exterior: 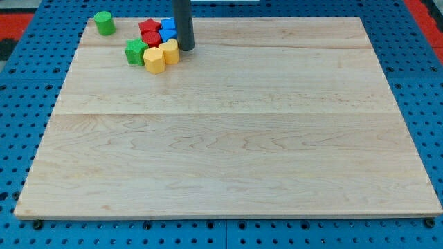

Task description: Push the group of blocks towards the top left side of the board

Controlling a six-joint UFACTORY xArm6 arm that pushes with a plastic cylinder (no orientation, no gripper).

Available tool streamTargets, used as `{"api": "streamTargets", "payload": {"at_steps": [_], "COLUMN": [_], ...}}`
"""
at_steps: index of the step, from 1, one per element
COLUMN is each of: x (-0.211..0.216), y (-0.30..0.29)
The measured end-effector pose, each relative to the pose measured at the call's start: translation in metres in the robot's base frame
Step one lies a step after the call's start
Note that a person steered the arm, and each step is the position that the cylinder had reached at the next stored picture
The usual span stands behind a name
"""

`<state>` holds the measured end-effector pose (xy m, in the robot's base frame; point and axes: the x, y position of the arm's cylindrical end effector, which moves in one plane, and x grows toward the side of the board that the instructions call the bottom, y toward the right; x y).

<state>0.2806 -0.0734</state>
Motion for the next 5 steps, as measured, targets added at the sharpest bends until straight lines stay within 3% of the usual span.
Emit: {"api": "streamTargets", "payload": {"at_steps": [2,5], "x": [-0.029,-0.019], "y": [0.056,-0.021]}}
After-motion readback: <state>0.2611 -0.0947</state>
